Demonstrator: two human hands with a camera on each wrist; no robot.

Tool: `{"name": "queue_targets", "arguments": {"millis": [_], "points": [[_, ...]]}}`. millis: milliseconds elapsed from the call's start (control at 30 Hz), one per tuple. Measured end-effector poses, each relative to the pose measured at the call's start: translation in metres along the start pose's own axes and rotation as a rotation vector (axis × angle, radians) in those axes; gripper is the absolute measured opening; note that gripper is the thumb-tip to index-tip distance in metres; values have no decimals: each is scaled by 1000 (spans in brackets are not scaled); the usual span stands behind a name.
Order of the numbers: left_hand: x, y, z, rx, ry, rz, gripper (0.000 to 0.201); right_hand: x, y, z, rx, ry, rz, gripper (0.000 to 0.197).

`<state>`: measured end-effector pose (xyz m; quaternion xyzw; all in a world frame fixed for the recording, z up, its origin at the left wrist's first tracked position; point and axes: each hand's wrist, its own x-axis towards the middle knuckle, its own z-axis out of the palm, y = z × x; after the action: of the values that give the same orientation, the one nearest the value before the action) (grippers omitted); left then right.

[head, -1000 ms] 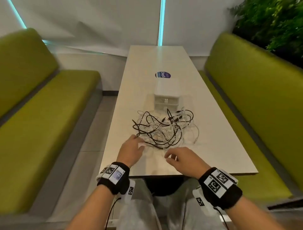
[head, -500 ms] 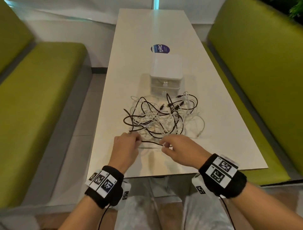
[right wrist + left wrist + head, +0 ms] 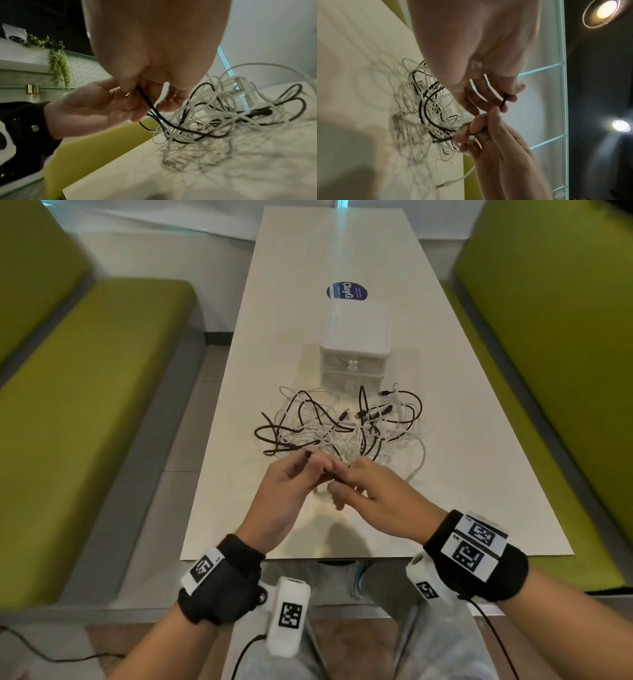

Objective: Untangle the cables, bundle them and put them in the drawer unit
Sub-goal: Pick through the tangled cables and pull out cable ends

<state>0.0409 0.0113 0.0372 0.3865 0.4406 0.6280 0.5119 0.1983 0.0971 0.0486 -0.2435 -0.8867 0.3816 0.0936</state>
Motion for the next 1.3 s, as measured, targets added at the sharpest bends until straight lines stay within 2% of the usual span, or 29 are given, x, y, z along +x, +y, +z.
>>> {"name": "queue_targets", "arguments": {"millis": [100, 200, 267, 367, 467, 533, 600, 667, 733, 800, 933, 1033, 1133, 1233, 1300], "points": [[1, 4, 11, -174, 16, -54, 30, -7, 4, -4, 96, 105, -50, 30], [3, 9, 20, -156, 47, -44, 29, -6, 8, -5, 145, 77, -54, 39], [5, 17, 24, -115, 83, -25, 29, -3, 12, -7, 52, 67, -94, 42], [5, 30, 24, -96, 119, 46, 34, 0, 21, -11, -199, 40, -141, 33], [1, 52, 18, -117, 114, 140, 35, 1, 30, -17, -284, 56, -110, 42], [1, 62, 11, 34, 111, 185, 34, 1, 34, -20, -298, 73, -70, 48], [3, 62, 8, 353, 73, 192, 29, 1, 32, -21, -283, 89, -56, 37], [5, 51, 10, 618, 1, 165, 24, 0, 26, -19, -266, 129, -109, 34], [5, 38, 13, 750, -14, 102, 29, -2, 21, -16, -225, 186, -183, 32], [5, 28, 13, 779, 41, 75, 33, -4, 18, -11, -168, 226, -222, 35], [6, 22, 11, 824, 101, 118, 22, -9, 14, -6, -65, 259, -202, 28], [2, 17, 13, 896, -47, 57, 29, -11, 17, -4, -98, 230, -188, 14], [-1, 13, 12, 997, -136, 0, 34, -14, 25, -2, -237, 148, -167, 30], [-1, 21, 0, 981, -29, 96, 35, -16, 34, -5, -338, 33, -110, 52], [-2, 28, -9, 758, 83, 130, 35, -14, 36, -8, -337, 41, -126, 50]]}}
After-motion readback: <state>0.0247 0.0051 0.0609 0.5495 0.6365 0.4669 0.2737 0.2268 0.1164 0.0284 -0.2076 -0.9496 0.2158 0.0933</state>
